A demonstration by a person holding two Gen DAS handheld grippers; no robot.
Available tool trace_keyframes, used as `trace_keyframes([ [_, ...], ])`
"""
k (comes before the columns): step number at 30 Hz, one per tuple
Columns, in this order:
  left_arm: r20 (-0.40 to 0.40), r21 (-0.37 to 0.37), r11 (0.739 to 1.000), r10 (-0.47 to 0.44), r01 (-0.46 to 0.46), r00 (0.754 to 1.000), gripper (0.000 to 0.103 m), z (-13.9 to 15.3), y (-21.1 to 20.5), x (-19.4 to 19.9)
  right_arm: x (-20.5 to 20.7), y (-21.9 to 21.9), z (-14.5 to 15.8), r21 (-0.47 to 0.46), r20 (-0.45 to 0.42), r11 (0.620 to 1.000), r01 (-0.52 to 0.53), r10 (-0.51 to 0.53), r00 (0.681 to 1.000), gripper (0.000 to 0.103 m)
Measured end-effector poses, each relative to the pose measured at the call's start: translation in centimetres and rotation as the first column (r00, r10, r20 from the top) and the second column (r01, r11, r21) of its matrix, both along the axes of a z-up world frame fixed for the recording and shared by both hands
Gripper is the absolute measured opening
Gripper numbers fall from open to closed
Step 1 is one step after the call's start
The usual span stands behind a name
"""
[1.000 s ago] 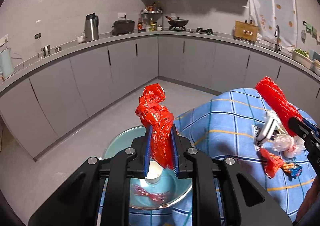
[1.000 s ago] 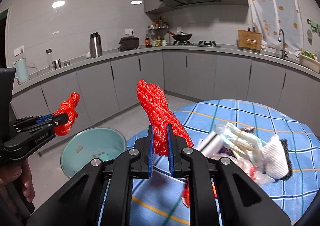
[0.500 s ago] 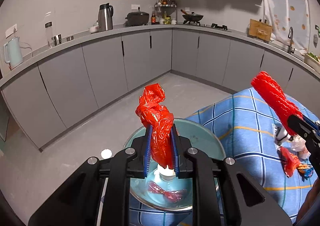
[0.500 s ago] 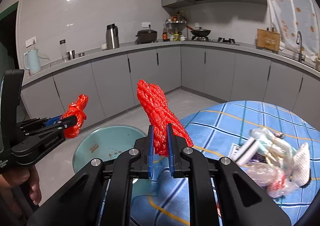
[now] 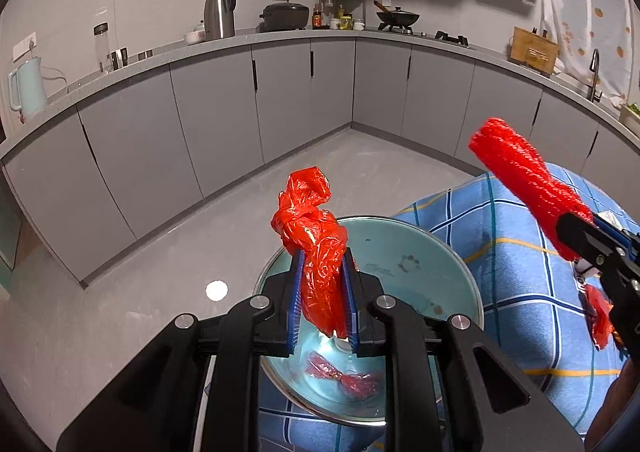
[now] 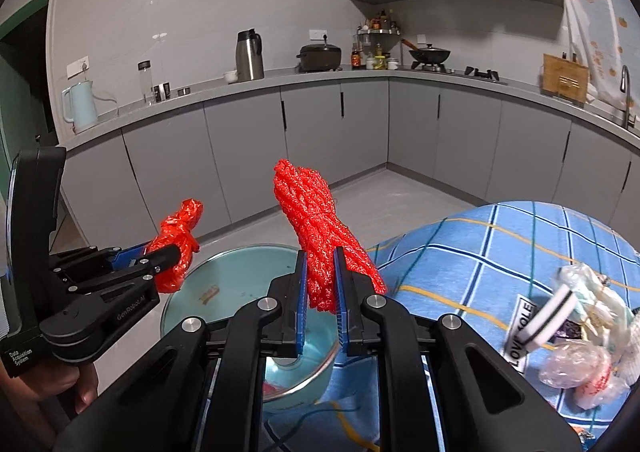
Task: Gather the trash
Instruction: 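Carry red bag and red mesh net over the teal bin and open both tools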
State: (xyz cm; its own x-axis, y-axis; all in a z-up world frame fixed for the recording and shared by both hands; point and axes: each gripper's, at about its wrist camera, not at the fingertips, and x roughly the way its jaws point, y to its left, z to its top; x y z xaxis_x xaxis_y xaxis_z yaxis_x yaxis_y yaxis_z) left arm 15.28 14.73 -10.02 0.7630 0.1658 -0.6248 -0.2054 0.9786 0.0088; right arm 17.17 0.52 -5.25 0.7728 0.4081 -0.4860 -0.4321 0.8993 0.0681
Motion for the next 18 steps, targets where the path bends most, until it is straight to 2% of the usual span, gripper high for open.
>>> trace_keyframes([
  [18,-0.077,-0.014,1.0,-0.023,0.022,0.997,0.021,-2.9,0.5,1.6,2.8,2.7,-4.2,-0.033,-0.108,0.997,-0.067,0.063,0.992,0.014],
])
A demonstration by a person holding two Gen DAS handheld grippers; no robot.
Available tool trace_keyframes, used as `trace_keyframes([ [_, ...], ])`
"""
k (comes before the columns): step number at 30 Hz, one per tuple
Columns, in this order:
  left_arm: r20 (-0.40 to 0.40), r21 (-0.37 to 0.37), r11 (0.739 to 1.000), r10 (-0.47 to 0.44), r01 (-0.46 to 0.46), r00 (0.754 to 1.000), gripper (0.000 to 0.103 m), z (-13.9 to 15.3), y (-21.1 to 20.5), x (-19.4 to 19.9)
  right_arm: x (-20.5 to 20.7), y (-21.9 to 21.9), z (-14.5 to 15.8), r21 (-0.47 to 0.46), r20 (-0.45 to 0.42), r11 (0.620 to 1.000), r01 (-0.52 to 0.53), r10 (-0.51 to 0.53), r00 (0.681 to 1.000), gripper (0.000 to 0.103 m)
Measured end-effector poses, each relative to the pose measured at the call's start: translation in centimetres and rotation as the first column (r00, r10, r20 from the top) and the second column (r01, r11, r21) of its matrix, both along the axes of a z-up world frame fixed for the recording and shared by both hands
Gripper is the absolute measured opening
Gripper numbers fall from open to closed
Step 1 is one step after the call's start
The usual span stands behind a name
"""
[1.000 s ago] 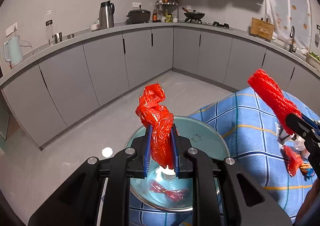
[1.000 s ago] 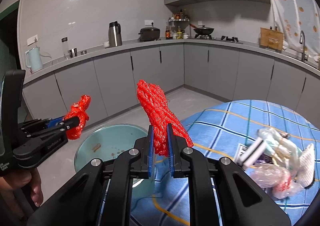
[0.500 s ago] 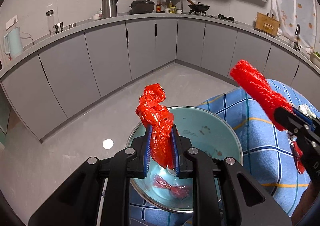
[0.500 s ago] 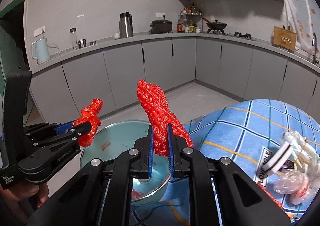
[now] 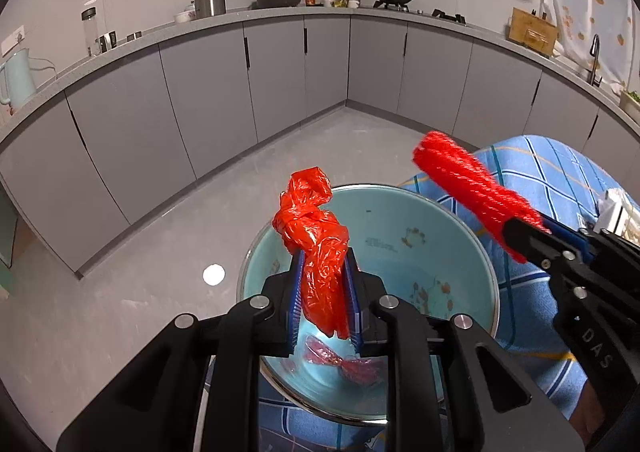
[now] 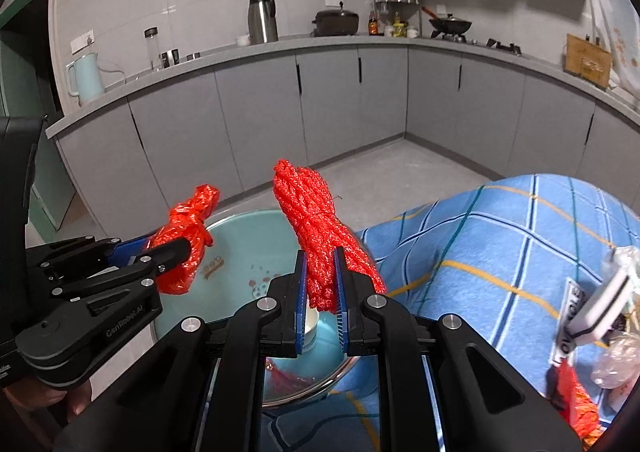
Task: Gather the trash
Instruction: 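Carry red bag and red mesh net over the teal bin and open both tools, then move both open tools back to the remaining trash on the table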
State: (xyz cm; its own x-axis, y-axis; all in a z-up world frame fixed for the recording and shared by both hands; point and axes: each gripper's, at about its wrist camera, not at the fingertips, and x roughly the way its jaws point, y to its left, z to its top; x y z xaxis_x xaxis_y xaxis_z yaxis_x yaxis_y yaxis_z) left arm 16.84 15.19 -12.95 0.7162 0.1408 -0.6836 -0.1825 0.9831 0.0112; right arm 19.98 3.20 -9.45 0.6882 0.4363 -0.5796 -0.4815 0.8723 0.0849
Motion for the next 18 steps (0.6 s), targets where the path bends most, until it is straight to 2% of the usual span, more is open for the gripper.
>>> trace_keyframes([
  [3,-0.015,0.001,1.0,0.001,-0.001,1.0,0.026,-0.3,0.1,0.4,0.3,0.1,-0.5,0.007,-0.016,1.0,-0.016,0.016,1.0,0.017],
  [5,-0.014,0.011,1.0,0.01,-0.01,1.0,0.035,-0.5,0.1,0.4,0.3,0.1,-0.7,0.012,-0.015,1.0,-0.016,0.016,1.0,0.03],
  [7,-0.008,0.018,1.0,0.026,-0.025,1.0,0.056,-0.4,0.3,0.2,0.4,0.0,-0.9,0.018,-0.025,1.0,-0.017,0.017,1.0,0.036],
  [11,0.002,0.028,0.998,0.049,-0.049,0.999,0.06,-0.2,0.6,-0.1,0.3,-0.6,-0.8,0.025,-0.023,1.0,0.002,-0.002,1.0,0.041],
  [13,0.006,0.025,0.998,0.063,-0.063,0.998,0.068,0.0,0.8,-0.3,0.1,-1.1,-0.7,0.031,-0.022,0.999,0.011,-0.011,1.0,0.042],
  [18,0.014,0.027,0.998,0.063,-0.064,0.998,0.076,0.4,0.6,-0.7,-0.7,-2.1,-0.3,0.03,-0.018,0.999,0.026,-0.025,1.0,0.047],
])
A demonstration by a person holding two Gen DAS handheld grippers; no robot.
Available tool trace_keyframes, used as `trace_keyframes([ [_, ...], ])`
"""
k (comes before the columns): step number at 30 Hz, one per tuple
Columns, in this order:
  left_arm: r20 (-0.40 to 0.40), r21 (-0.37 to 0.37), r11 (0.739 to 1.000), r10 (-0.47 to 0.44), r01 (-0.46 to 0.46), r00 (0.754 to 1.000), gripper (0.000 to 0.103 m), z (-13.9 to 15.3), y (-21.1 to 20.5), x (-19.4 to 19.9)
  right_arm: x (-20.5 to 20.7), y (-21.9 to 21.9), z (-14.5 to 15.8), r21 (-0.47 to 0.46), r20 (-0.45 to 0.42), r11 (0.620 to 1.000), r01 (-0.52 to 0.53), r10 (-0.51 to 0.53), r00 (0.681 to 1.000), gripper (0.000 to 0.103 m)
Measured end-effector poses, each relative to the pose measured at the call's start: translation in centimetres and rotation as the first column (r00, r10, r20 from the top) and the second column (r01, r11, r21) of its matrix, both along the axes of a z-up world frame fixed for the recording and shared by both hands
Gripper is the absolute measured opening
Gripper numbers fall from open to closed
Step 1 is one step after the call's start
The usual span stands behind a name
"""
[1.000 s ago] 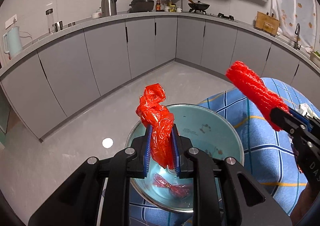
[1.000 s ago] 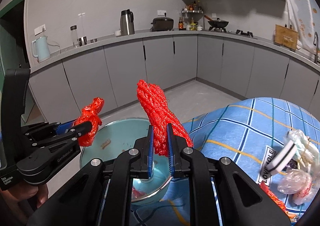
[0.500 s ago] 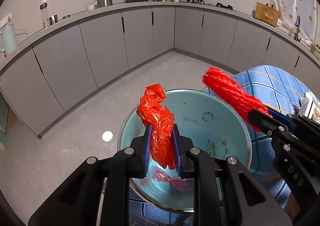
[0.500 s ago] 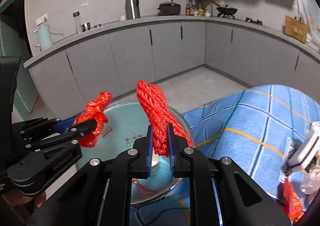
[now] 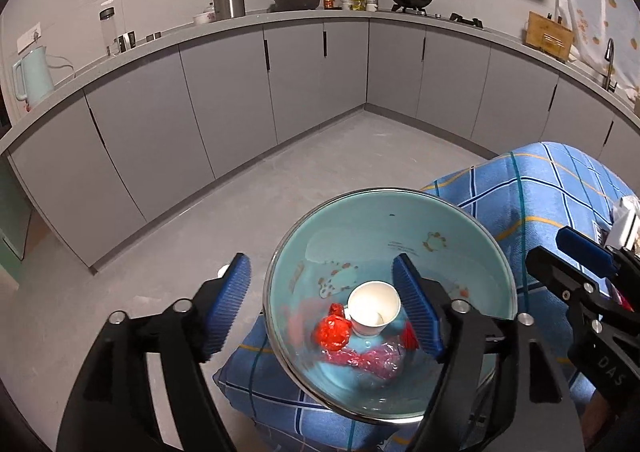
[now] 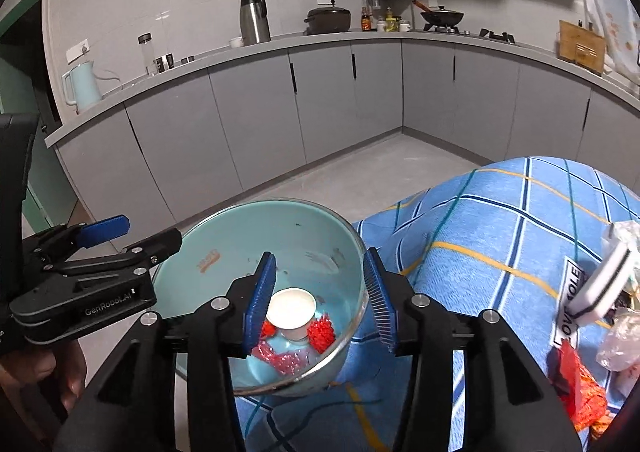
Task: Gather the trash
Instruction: 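Move both open tools back to the remaining trash on the table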
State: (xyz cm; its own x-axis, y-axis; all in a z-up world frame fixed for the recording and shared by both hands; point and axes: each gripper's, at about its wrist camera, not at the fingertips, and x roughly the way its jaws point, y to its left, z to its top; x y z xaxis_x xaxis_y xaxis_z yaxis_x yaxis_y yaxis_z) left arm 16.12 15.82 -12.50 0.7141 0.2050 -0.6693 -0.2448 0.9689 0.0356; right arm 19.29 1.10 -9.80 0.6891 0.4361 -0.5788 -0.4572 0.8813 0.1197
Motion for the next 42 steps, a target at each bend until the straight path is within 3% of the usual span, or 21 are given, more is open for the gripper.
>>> trace_keyframes([
  [6,0.028,0.007,1.0,-0.026,0.026,0.999,0.085,1.1,-1.3,-0.8,-1.3,-1.1,0.5,-0.019,0.016,0.999,0.026,-0.026,1.0,0.05],
  [11,0.036,0.007,0.998,-0.059,0.058,0.998,0.086,1.7,-2.9,-1.0,-1.9,-3.2,1.0,-0.005,0.026,0.997,0.078,-0.078,0.997,0.055],
  [25,0.037,0.028,0.99,-0.138,0.137,0.99,0.092,2.1,-8.1,-1.6,-4.1,-9.6,1.8,0.01,0.055,0.98,0.199,-0.199,0.978,0.056],
  [42,0.019,0.041,0.939,-0.343,0.342,0.939,0.095,1.6,-18.4,-1.4,-8.0,-20.1,1.5,0.012,0.068,0.911,0.411,-0.411,0.909,0.058],
])
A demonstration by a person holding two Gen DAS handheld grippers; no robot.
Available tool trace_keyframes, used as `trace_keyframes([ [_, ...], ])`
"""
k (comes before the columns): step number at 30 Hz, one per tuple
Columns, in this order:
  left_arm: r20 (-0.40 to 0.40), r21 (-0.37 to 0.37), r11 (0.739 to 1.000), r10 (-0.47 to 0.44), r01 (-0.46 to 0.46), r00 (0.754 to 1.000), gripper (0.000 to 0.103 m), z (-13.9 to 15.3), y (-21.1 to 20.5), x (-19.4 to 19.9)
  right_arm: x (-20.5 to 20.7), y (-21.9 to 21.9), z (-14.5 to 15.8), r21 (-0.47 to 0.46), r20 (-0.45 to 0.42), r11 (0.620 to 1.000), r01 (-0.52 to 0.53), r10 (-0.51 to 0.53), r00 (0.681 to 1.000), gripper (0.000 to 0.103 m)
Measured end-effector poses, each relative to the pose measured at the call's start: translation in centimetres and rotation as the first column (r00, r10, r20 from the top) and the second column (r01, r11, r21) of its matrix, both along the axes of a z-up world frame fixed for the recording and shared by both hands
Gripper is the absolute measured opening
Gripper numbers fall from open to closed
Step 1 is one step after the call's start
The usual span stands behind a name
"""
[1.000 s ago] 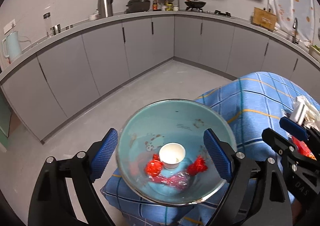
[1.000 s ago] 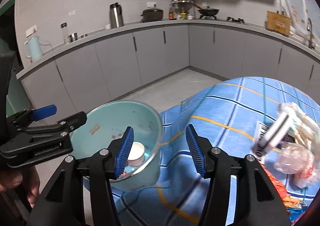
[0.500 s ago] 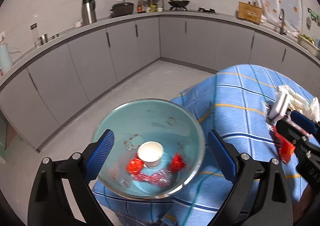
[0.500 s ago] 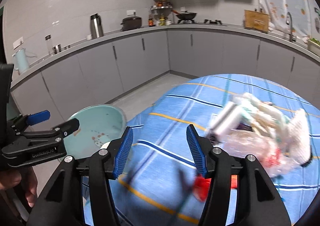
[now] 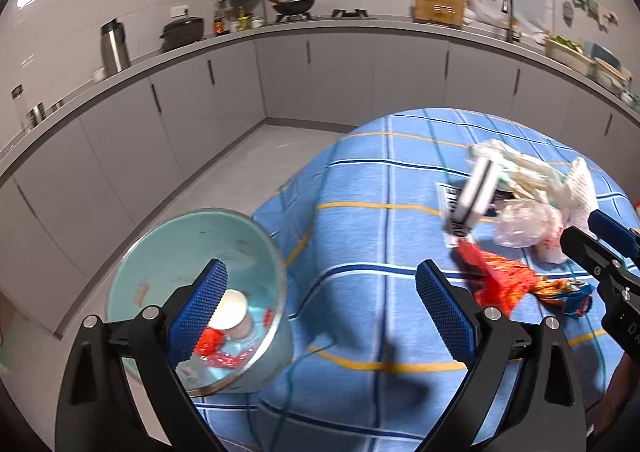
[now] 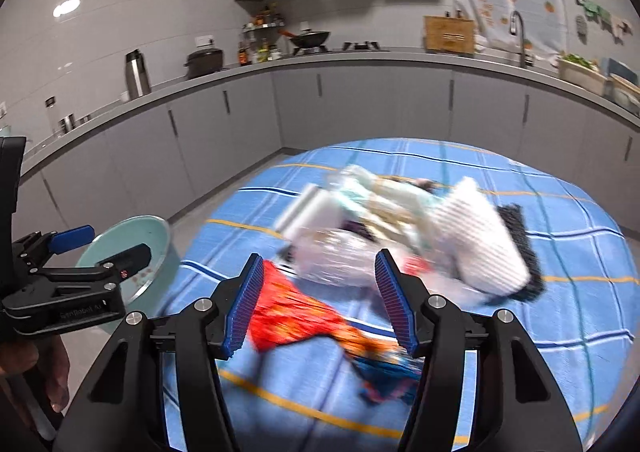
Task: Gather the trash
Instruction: 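Move both open tools back to the remaining trash on the table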
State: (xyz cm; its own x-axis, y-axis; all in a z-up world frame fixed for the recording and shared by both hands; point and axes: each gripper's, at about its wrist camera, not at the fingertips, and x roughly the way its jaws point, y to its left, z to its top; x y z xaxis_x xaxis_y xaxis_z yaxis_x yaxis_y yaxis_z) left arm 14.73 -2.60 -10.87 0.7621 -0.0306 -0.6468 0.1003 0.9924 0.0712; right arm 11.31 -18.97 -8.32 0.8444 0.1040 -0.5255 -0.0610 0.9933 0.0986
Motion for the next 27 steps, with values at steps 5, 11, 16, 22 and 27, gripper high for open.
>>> trace_keyframes([
  [5,0.002,0.009,0.998,-0.066,0.066,0.998,0.096,0.1,-3.2,-0.2,-1.3,-3.1,-0.2,-0.012,0.001,0.997,0.073,-0.073,0.997,0.06],
  [11,0.002,0.025,0.989,-0.147,0.147,0.989,0.096,0.0,-7.3,-0.3,-3.0,-6.6,-1.2,-0.013,-0.013,0.987,0.159,-0.159,0.987,0.061],
  [16,-0.013,0.048,0.977,-0.205,0.206,0.979,0.098,-0.8,-10.5,-0.4,-4.2,-8.7,-2.0,-0.004,-0.024,0.978,0.209,-0.209,0.978,0.061],
  [22,-0.057,0.055,0.968,-0.241,0.244,0.969,0.098,-2.3,-12.8,0.2,-5.1,-10.2,-2.4,0.004,-0.024,0.97,0.244,-0.243,0.97,0.062],
  [27,-0.09,0.079,0.966,-0.24,0.247,0.967,0.097,-3.8,-13.4,0.9,-5.3,-11.1,-2.7,0.016,-0.029,0.967,0.255,-0.255,0.967,0.063],
])
